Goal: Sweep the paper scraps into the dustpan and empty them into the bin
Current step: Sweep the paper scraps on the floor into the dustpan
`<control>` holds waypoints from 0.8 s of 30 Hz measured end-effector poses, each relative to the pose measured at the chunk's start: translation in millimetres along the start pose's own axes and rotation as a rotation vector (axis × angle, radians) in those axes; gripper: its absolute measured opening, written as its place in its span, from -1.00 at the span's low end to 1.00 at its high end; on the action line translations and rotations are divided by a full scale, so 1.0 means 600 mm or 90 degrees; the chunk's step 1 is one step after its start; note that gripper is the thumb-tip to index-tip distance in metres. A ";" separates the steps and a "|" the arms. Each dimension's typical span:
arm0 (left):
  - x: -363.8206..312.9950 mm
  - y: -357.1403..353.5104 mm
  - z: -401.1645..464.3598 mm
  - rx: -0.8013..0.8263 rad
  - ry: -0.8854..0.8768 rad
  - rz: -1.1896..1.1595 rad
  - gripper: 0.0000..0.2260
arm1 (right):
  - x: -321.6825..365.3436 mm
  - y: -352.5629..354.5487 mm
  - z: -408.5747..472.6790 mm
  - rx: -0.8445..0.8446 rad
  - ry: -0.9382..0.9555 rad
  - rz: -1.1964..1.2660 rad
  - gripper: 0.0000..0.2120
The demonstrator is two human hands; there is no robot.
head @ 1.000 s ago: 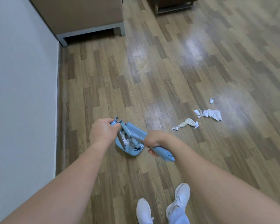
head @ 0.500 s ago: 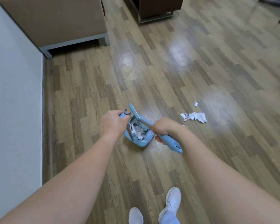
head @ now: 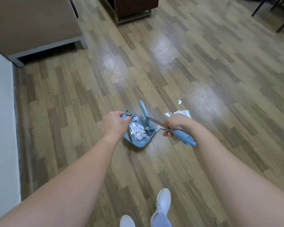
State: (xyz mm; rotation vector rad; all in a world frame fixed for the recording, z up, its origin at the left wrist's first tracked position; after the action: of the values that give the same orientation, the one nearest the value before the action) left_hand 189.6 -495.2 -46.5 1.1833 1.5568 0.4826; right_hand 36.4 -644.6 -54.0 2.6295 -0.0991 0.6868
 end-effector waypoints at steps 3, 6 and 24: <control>-0.025 -0.023 -0.003 0.017 -0.021 0.015 -0.80 | -0.036 0.030 0.020 -0.033 -0.013 0.040 -0.81; -0.041 -0.040 0.001 0.022 -0.025 0.039 -0.82 | -0.070 0.067 0.047 -0.063 -0.023 0.080 -0.81; -0.068 -0.119 0.067 0.034 0.006 0.079 -0.86 | -0.126 0.204 0.210 -0.169 -0.072 0.210 -0.63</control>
State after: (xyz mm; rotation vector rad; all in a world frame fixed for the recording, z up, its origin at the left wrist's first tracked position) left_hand 192.3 -571.6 -97.1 1.3265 1.5180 0.5317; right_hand 6.5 -810.6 -143.7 2.4150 -0.6238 0.5806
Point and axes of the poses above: each hand's wrist, its own z-axis towards the middle knuckle, its own y-axis out of the back of the hand, x = y × z, the point moved 7 cm from there along z, towards the middle knuckle, and after that the axes turned 6 degrees about y, right-handed, at the moved point
